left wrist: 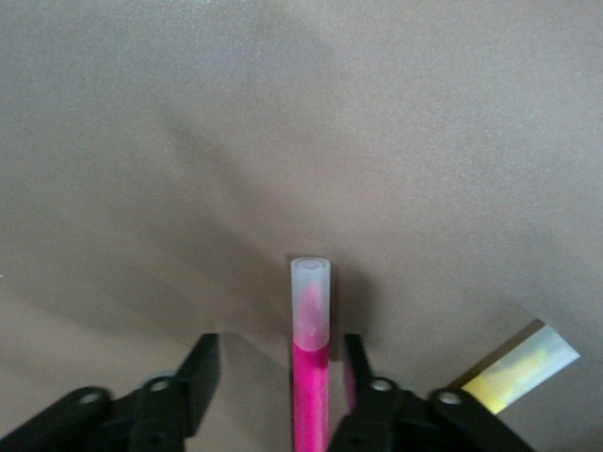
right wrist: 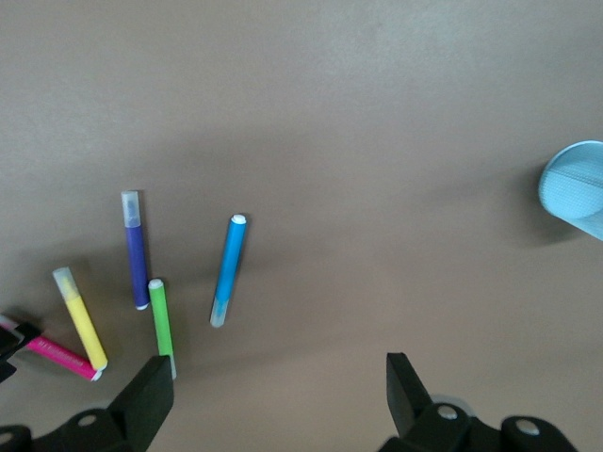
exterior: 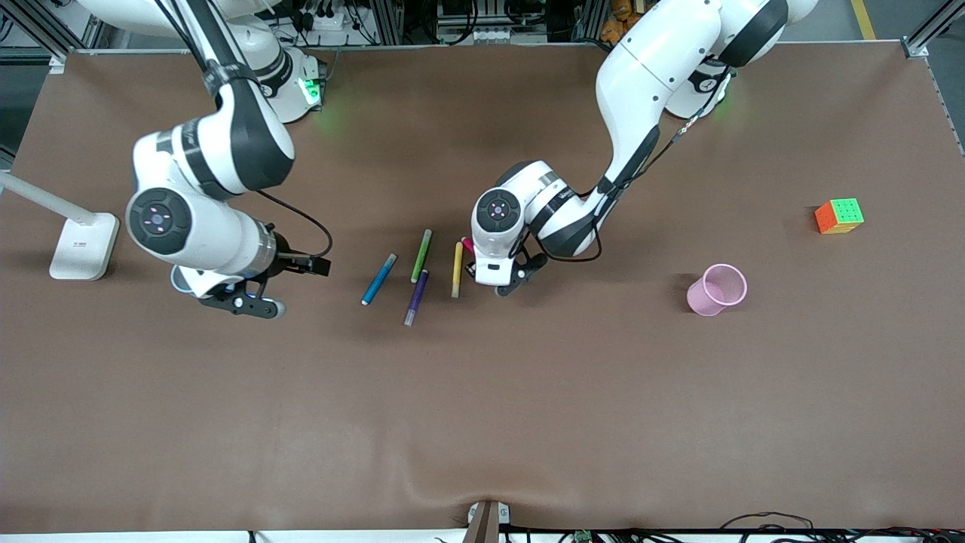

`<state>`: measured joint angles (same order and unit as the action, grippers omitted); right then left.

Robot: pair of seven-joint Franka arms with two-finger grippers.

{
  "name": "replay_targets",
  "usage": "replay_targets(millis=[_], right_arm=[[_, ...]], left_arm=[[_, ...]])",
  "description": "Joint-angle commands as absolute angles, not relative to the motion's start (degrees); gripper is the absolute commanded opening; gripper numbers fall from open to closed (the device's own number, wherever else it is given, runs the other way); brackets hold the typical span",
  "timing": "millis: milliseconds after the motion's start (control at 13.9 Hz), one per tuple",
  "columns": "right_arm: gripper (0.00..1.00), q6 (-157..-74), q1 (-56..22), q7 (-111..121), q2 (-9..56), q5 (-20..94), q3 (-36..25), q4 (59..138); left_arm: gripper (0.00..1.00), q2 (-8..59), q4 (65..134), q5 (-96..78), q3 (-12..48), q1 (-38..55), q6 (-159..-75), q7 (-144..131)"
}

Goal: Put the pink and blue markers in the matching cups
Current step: 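Grasp the pink marker with the left gripper while the right gripper reaches the blue marker, then lift the pink marker with the left gripper while the right gripper grasps the blue marker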

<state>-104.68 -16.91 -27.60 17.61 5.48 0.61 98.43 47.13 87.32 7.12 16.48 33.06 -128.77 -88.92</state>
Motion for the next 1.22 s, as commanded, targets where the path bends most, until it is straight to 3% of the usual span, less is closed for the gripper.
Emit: replay_targets(millis=[0,359,932,1148], right_arm=[[1.0,-108.18,-19.76,-28.56,16.7,6.15,0.18,103.43],[1.0,-121.52,-21.71,-32.87,18.18,6.15,0.26,111.52],[1.0,-133.33,-21.62,-32.96,27.42,6.06,0.26,111.1],[0.87,-133.33,-21.18,-33.4,30.22,7.02,0.26,108.9]], left_arm=[[0.5,48.43,85.78,8.17,15.91,33.84,-129.02,-90.35],[0.4,48.52,85.78,8.17,14.94,34.36,-129.2,-90.35],[0.28,48.52,85.78,8.17,14.94,34.37,-129.2,-90.35],[0.23,48.52,85.78,8.26,14.94,34.28,-129.2,-90.35]])
